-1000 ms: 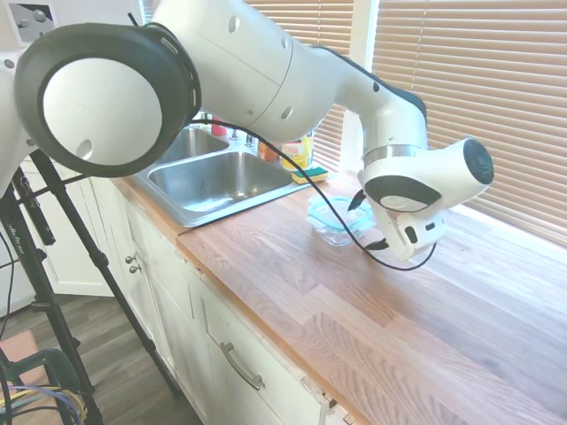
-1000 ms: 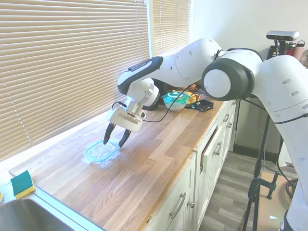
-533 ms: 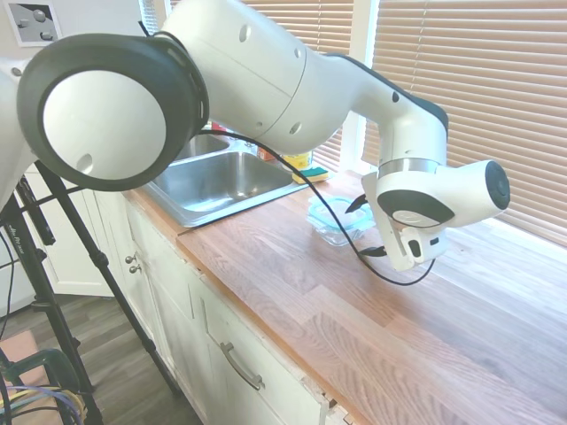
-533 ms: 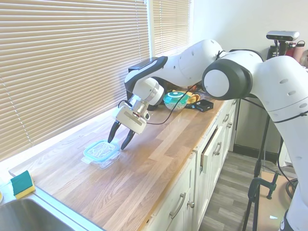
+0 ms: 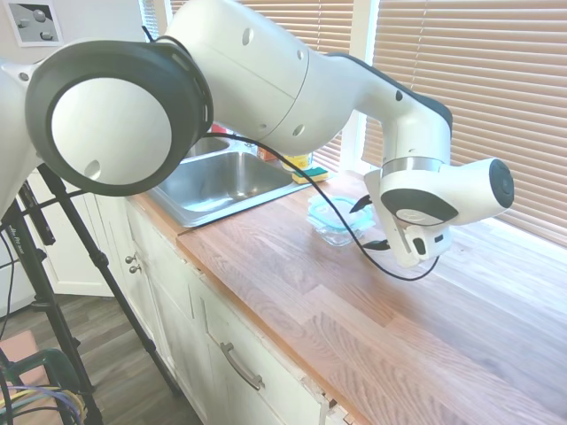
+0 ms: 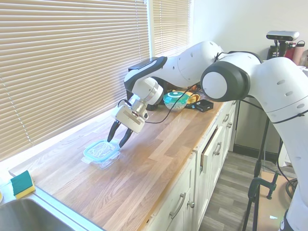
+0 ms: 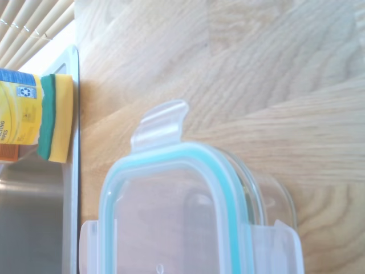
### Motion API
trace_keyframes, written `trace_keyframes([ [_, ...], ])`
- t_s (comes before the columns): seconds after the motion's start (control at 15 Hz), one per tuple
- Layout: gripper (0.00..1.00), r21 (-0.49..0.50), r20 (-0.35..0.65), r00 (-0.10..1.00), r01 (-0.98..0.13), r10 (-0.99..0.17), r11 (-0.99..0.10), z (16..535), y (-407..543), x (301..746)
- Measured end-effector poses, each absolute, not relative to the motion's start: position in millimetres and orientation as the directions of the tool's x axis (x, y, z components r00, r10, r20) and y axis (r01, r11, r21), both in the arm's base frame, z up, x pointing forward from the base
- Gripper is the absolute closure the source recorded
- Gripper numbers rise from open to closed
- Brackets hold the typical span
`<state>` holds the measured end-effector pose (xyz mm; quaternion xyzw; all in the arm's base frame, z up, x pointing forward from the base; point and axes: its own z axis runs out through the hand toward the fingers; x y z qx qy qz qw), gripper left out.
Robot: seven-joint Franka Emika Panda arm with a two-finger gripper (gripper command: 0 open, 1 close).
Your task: Uncover the lid of the food container
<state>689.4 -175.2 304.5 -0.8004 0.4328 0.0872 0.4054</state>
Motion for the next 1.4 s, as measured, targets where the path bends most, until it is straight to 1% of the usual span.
trace_keyframes([
  [0.47, 1.00, -0.584, -0.476, 0.626, -0.750, -0.618, -0.310, 305, -166, 693],
  [0.8, 1.00, -0.600, -0.437, 0.644, -0.729, -0.628, -0.331, 317, -158, 698],
  [1.13, 1.00, -0.603, -0.326, 0.682, -0.683, -0.655, -0.411, 357, -136, 701],
  [1.4, 1.00, -0.620, -0.229, 0.729, -0.620, -0.645, -0.481, 420, -107, 685],
])
